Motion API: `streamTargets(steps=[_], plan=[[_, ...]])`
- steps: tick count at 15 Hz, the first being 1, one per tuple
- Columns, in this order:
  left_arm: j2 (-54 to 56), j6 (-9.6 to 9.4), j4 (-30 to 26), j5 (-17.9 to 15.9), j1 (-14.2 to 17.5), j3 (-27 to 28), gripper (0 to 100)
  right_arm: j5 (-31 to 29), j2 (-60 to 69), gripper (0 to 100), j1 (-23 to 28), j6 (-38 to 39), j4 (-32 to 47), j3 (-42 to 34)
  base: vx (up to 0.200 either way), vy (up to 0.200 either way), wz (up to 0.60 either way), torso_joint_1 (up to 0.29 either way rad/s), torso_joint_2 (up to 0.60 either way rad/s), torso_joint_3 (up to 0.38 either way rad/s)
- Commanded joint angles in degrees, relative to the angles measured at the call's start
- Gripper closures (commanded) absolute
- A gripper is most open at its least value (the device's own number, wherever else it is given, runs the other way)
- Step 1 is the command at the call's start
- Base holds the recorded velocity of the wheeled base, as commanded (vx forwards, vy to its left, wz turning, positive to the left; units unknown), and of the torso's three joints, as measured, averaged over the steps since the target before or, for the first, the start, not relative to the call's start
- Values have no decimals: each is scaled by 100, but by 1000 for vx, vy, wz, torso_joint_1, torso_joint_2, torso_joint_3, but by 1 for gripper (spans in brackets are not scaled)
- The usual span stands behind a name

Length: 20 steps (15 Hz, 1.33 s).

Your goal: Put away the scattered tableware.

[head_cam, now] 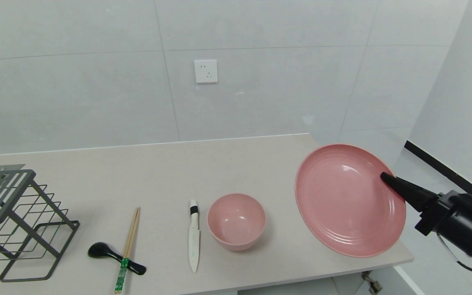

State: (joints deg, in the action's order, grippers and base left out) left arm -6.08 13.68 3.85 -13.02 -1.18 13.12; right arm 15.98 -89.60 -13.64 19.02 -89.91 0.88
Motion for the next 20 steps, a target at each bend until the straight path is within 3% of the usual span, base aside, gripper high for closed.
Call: streamTargets(steps=[1,4,5,7,9,11,14,18,20], plan=[[-1378,258,54,-500,-101,-116,0,10,101,100,2,-3,-9,-79,0,0,0,0,0,0],[-2134,381,335,-596,-409,-257,0,142,215,100,28,-65,-9,-79,0,0,0,0,0,0],[-2468,645,722,-605,-708,-468,0,204,224,100,37,-82,-9,-79,0,0,0,0,0,0],[-3250,812,1126,-605,-1024,-538,0,212,224,100,37,-135,-9,-79,0,0,0,0,0,0],[-4472,821,1627,-605,-1262,-468,0,212,259,100,46,-170,-9,-79,0,0,0,0,0,0],[-5606,838,2568,-570,-1613,-512,0,221,347,100,37,-170,-9,-79,0,0,0,0,0,0],[-6757,829,3658,-553,-1710,-521,0,212,356,100,37,-170,-9,-79,0,0,0,0,0,0],[-7223,821,3781,-500,-1771,-310,0,212,347,100,37,-170,-9,-79,0,0,0,0,0,0],[-7574,847,3790,-131,-1930,68,0,177,347,100,37,-188,-9,-88,0,0,0,0,0,0]])
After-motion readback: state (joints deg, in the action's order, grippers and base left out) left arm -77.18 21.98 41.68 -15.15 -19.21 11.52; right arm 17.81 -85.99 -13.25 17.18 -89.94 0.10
